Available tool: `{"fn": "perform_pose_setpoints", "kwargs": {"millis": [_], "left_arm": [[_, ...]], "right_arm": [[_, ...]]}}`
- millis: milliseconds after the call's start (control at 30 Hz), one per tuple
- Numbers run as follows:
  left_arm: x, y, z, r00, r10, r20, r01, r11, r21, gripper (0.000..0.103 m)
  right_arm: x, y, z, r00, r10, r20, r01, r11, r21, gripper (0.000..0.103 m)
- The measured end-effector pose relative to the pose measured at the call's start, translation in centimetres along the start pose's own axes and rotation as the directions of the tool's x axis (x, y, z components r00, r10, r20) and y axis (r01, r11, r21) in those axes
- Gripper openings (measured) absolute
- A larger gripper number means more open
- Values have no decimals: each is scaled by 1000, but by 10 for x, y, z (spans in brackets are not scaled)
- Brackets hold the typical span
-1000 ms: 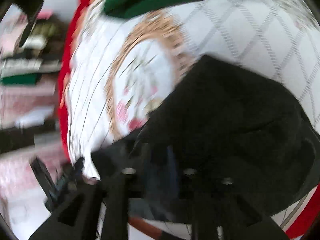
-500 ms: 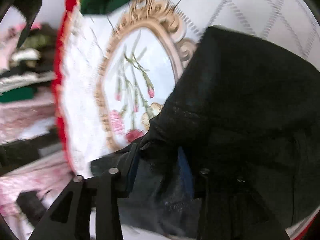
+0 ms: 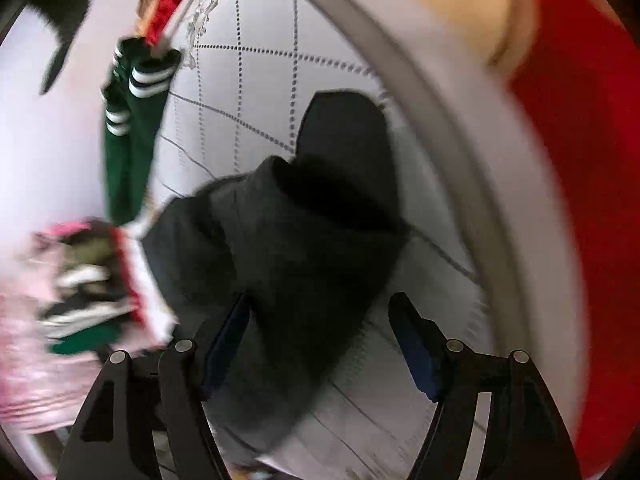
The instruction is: Fold large clothes
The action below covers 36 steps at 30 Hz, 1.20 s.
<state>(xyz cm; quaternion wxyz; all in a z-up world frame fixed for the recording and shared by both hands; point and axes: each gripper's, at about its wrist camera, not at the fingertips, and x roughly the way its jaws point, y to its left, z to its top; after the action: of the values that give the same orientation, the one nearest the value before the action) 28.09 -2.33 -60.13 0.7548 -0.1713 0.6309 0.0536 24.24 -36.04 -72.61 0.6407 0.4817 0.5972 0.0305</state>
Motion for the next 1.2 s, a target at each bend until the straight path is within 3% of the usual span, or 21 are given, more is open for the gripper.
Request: {"fn": "perform_pose_setpoints", "kwargs": {"millis": [33,133,167,200,233,300,467,533,567,600,633,667,733,800,967,1200], "left_arm": [[0,0,1,1000,2,-1,-2,1000,3,101],[2,-2,-1,1000,16,2,-16,1000,17,102],[4,-4,0,1000,24,8,-24,999,21,102],[5,-6,2,999,35,16,-36,999,24,103],[6,-7,5,999,41,25,-41,999,27,103],[9,-10,11,999,30,19,-30,999,32,103],[14,-37,17,1000,4,30,-7,994,107,103],[17,-46,18,999,27,46,-32,991,130,103],[18,-48,19,999,25,47,-31,991,127,103],[18,-47,20,999,18,46,-24,993,117,103],[18,-46,21,999,8,44,-13,994,109,103],[17,-45,21,999,5,43,-10,994,111,103],[14,-41,20,999,4,49,-10,992,122,103],[8,-32,18,998,0,58,-7,992,126,103],[8,-62,32,997,-15,70,3,985,172,103],[23,-108,57,988,-152,5,148,965,218,102]], "right_arm": [[9,1,5,997,76,16,-76,997,-25,75],[26,13,9,982,184,34,-183,982,-45,74],[34,19,10,974,224,30,-223,974,-47,62],[38,24,10,974,227,25,-225,973,-52,41],[39,27,9,973,226,34,-224,973,-54,33],[33,30,6,947,316,65,-317,949,2,20],[-24,60,-8,899,426,98,-422,905,-59,18],[-28,65,-9,907,410,92,-403,911,-82,26],[-19,61,-5,922,378,88,-371,925,-84,47],[-11,56,0,934,347,84,-341,937,-75,76],[3,48,9,950,304,75,-301,952,-51,84],[15,39,16,959,279,59,-278,960,-25,86],[30,30,24,958,285,44,-286,958,19,71],[24,38,24,957,281,68,-282,959,7,22],[-16,75,6,924,364,116,-367,930,5,20],[-66,151,-13,944,285,165,-253,949,-188,20]]}}
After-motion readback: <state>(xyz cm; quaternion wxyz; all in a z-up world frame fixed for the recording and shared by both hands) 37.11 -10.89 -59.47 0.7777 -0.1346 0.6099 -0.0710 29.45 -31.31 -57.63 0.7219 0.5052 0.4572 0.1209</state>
